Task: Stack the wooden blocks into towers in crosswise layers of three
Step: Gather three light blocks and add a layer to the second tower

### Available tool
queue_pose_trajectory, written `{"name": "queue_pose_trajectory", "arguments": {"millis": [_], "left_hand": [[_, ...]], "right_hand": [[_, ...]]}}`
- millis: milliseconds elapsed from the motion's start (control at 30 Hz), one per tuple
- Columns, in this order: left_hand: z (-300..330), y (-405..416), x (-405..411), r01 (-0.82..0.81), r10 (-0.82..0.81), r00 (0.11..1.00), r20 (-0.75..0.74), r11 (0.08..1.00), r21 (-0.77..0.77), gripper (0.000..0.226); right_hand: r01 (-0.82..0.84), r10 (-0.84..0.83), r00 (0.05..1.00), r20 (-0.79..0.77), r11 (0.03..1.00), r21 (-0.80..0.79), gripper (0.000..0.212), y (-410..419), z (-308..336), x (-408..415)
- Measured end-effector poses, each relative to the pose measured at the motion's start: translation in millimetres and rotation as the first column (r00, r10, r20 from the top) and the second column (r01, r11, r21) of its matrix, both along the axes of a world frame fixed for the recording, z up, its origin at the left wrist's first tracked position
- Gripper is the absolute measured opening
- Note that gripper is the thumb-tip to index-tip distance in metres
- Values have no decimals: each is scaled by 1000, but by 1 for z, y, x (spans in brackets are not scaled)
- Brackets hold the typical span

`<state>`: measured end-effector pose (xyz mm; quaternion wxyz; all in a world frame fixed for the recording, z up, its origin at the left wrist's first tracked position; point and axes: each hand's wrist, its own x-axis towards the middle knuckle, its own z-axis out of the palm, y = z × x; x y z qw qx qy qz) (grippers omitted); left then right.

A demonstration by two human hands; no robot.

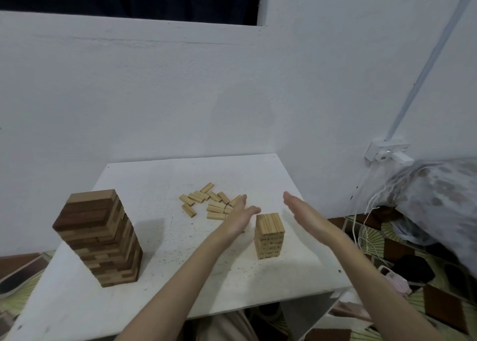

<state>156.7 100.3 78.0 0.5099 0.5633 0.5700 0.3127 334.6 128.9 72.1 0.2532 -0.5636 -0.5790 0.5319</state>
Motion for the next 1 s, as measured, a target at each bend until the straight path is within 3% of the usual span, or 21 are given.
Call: {"name": "queue_pose_trajectory", "arguments": {"millis": [67, 200, 300, 533, 1000], "left_hand": [[4, 7, -12, 84, -73, 978, -196, 995, 49, 79], [10, 13, -7, 277, -201, 828, -523, 959, 69, 109], [0, 19, 3, 335, -230, 720, -655, 941, 39, 118], [-8, 18, 11, 373, -234, 662, -712, 927, 42, 113], [-11, 17, 13, 358, -203, 700, -685, 929, 91, 112]], "right_hand": [[-81, 63, 983, 170, 992, 100, 67, 5, 14, 10], [-370, 266, 796, 544, 925, 89, 100, 9, 35, 11], [-448, 321, 671, 669, 894, 21, 120, 9, 35, 1], [-506, 312, 556, 770, 862, 16, 123, 11, 15, -6], [-518, 285, 579, 764, 852, 74, 114, 15, 6, -10]]}}
